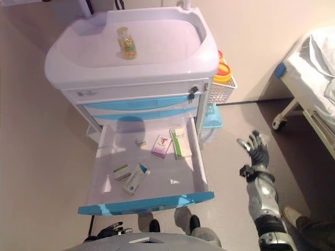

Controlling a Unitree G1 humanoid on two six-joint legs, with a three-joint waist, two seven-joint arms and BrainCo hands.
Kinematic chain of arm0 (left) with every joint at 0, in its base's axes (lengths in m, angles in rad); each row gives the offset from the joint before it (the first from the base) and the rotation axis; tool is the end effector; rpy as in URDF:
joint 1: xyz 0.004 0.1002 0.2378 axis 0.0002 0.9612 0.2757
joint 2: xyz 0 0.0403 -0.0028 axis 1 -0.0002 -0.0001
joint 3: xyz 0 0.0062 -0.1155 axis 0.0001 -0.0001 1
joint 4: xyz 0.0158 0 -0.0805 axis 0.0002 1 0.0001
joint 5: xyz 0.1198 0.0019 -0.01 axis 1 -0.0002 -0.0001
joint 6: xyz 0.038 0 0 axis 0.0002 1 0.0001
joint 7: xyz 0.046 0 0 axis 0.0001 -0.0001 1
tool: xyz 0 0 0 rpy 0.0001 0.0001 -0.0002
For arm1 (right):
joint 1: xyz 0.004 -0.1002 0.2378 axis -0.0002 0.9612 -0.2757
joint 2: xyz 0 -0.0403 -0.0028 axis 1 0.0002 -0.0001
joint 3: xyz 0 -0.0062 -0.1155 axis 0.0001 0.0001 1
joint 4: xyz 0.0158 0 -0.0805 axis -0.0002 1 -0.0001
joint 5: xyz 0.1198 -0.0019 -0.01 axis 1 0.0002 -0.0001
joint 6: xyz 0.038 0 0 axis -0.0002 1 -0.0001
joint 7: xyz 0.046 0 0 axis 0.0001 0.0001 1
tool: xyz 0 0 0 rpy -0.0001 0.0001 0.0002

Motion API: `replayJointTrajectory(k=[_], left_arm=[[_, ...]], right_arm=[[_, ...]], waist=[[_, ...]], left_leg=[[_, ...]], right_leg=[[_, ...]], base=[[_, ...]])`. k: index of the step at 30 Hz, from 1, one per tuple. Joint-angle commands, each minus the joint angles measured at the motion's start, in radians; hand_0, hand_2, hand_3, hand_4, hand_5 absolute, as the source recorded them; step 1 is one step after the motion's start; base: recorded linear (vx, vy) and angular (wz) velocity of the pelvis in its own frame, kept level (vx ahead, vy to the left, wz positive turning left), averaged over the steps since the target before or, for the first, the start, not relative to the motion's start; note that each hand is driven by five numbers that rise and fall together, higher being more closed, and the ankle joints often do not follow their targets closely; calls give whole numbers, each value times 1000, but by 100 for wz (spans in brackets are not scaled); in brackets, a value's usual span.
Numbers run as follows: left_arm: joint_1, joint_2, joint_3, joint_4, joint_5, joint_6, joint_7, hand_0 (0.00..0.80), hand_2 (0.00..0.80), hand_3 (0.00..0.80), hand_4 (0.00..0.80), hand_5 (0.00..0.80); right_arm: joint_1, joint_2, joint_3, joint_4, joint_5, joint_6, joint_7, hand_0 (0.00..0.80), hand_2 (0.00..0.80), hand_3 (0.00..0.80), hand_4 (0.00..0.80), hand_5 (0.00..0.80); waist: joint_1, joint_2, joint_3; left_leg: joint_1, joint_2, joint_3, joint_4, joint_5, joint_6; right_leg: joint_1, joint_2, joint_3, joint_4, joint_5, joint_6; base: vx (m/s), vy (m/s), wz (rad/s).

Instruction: Open the drawer and pick up the medicine

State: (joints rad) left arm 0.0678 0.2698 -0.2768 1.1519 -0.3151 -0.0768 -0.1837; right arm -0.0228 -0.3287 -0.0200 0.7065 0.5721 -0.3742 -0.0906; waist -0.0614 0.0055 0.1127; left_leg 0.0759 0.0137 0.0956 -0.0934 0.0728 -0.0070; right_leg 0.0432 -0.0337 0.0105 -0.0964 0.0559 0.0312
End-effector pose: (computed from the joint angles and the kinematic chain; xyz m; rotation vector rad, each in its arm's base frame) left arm 0.0667 0.2289 -0.1451 0.0092 1.1608 -0.0598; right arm 0.1824 -0.2632 -0.0603 0.1654 0.2476 -0.4410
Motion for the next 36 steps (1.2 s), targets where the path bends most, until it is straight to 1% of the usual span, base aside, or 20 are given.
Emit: replayJointTrajectory(k=[1, 2, 3, 4, 5, 7, 9, 11, 13, 16, 18, 20, 22, 24, 30, 32, 36], left_arm=[[-34, 2, -29, 24, 25, -49, -7, 0, 0, 0, 0, 0], [-36, 1, -31, 23, 33, -57, -10, 0, 0, 0, 0, 0], [-39, -2, -40, 23, 37, -73, -14, 0, 0, 0, 0, 0], [-41, -4, -43, 18, 38, -81, -21, 0, 0, 0, 0, 0], [-40, -4, -42, 9, 42, -90, -30, 0, 0, 0, 0, 0], [-34, -3, -44, -9, 33, -111, -42, 0, 0, 0, 0, 0], [-29, -3, -35, -36, -12, -134, -55, 0, 0, 0, 0, 0], [-26, -2, -29, -73, -38, -146, -64, 0, 0, 0, 0, 0], [-33, 3, -33, -111, -38, -155, -65, 0, 0, 0, 0, 0], [-52, 19, -47, -174, -49, -157, -64, 0, 0, 0, 0, 0], [-92, 47, -59, -256, -87, -158, -51, 0, 0, 0, 0, 0], [-129, 65, -68, -296, -92, -161, -33, 0, 0, 0, 0, 0], [-184, 88, -80, -352, -104, -160, 7, 0, 0, 0, 0, 0], [-216, 103, -79, -382, -111, -157, 20, 0, 0, 0, 0, 0], [-345, 172, -73, -532, -159, -143, 75, 0, 0, 0, 0, 0], [-409, 198, -70, -559, -164, -127, 92, 0, 0, 0, 0, 0], [-529, 253, -61, -560, -157, -99, 95, 0, 0, 0, 0, 0]], right_arm=[[-13, 6, 31, 74, -90, -61, -38, 0, 0, 0, 0, 0], [-4, 11, 34, 116, -107, -75, -33, 0, 0, 0, 0, 0], [12, 21, 42, 172, -122, -75, -25, 0, 0, 0, 0, 0], [22, 30, 48, 201, -142, -67, -12, 0, 0, 0, 0, 0], [34, 36, 60, 233, -163, -74, -3, 0, 0, 0, 0, 0], [56, 49, 87, 261, -194, -75, 12, 0, 0, 0, 0, 0], [78, 56, 108, 282, -246, -79, 22, 0, 0, 0, 0, 0], [93, 54, 126, 303, -286, -79, 5, 0, 0, 0, 0, 0], [92, 43, 140, 327, -323, -76, 13, 0, 0, 0, 0, 0], [85, 17, 176, 306, -362, -57, 24, 0, 0, 0, 0, 0], [64, -14, 207, 274, -336, -50, 40, 0, 0, 0, 0, 0], [42, -27, 223, 267, -322, -52, 42, 0, 0, 0, 0, 0], [19, -37, 243, 251, -297, -41, 46, 0, 0, 0, 0, 0], [9, -44, 249, 235, -287, -36, 52, 0, 0, 0, 0, 0], [-12, -55, 284, 159, -288, -44, 44, 0, 0, 0, 0, 0], [-19, -57, 296, 140, -278, -48, 43, 0, 0, 0, 0, 0], [-27, -63, 309, 111, -283, -47, 48, 0, 0, 0, 0, 0]], waist=[[6, -18, 7], [5, -16, 10], [3, -13, 14], [1, -10, 18], [0, -8, 25], [-3, -3, 35], [-7, 3, 48], [-8, 8, 64], [-9, 13, 86], [-11, 17, 119], [-19, 20, 170], [-22, 21, 199], [-29, 16, 236], [-33, 11, 250], [-46, -7, 303], [-55, -12, 320], [-77, -14, 339]], left_leg=[[6, -22, -34, 28, -95, 6], [6, -21, -36, 31, -95, 7], [6, -22, -37, 37, -96, 9], [6, -22, -38, 42, -97, 11], [6, -23, -42, 51, -101, 14], [2, -26, -48, 68, -104, 17], [-6, -29, -56, 91, -109, 22], [-23, -32, -65, 125, -116, 26], [-46, -35, -69, 161, -123, 30], [-86, -40, -72, 212, -131, 32], [-141, -44, -71, 260, -134, 36], [-180, -45, -71, 286, -133, 39], [-229, -46, -72, 322, -131, 43], [-256, -47, -69, 344, -133, 46], [-378, -59, -63, 439, -144, 57], [-413, -63, -59, 467, -149, 61], [-456, -62, -44, 502, -160, 65]], right_leg=[[-18, -43, -28, 51, 9, 52], [-17, -42, -29, 55, 7, 51], [-17, -41, -31, 63, 4, 49], [-16, -39, -33, 71, 0, 47], [-15, -38, -34, 79, -5, 44], [-18, -36, -34, 97, -12, 39], [-24, -33, -32, 120, -24, 33], [-37, -35, -37, 153, -37, 27], [-56, -36, -41, 186, -49, 20], [-91, -36, -41, 232, -63, 11], [-143, -31, -33, 282, -77, 2], [-184, -25, -26, 316, -84, -4], [-239, -16, -13, 359, -88, -11], [-266, -12, -7, 376, -89, -14], [-391, -2, 31, 460, -86, -23], [-427, 2, 42, 479, -84, -24], [-478, 9, 62, 503, -81, -26]], base=[[15, -11, -9], [33, -7, -5], [43, -4, 0], [53, -5, 0], [49, -4, -1], [53, 3, -1], [59, 15, 0], [39, 33, 1], [16, 51, 2], [-15, 57, 3], [-131, 83, -1], [-165, 61, -7], [-114, 53, -11], [-47, 53, -10], [-55, 69, -14], [-48, 65, -1], [-37, 74, -6]])
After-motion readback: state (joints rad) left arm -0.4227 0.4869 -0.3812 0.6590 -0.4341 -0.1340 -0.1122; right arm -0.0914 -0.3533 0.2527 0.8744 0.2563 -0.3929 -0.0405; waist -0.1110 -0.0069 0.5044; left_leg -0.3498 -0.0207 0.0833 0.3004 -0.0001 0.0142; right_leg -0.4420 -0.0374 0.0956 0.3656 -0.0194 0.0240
